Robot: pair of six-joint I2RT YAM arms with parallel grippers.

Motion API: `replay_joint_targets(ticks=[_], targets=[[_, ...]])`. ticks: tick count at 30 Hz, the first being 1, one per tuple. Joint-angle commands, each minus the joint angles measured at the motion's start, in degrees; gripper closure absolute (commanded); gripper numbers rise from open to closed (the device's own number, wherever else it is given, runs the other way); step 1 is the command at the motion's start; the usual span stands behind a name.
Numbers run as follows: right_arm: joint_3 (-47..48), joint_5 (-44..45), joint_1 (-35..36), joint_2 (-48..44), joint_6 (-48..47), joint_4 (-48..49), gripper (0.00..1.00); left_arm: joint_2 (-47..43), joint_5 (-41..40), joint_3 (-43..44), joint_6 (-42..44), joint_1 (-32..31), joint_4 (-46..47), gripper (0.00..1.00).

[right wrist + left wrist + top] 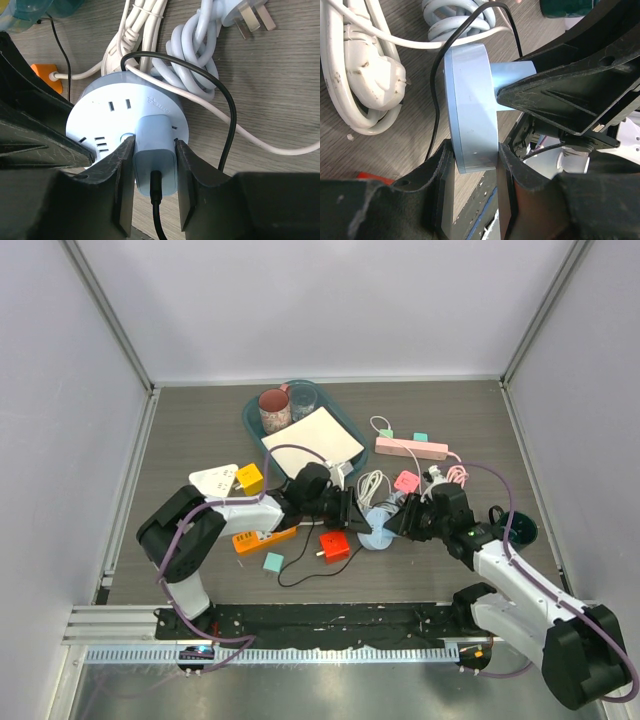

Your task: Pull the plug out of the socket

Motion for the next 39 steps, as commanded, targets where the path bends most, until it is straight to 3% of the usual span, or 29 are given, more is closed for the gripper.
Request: replay_joint_targets(ticks=[1,20,32,35,39], targets=[[0.6,1.4,0.4,-3.3,-0.5,2.8,0.99,-1.1,-4.6,1.5,2.7,-0.1,-4.3,1.0],[-0.1,1.3,-0.2,-7.8,-1.9,2.9,0.99,-2.6,-9.5,1.5,5.8,1.3,-11.5,1.0],[1.5,-3.3,-0.3,-4.4,-2.3,3.4,0.99,-2.4,-9.2,1.2,4.1,1.7,-10.2,1.0],[4.1,-0.9,-0.1,-2.3,-4.4,-0.2,0.99,-2.1,-9.8,0.9,2.6,1.6,-9.3,1.0],[4.7,1.1,-0.1,-6.0,-4.9,-0.3,0.99,-1.1,-10.5,2.3,3.3,1.6,-11.6,1.0]])
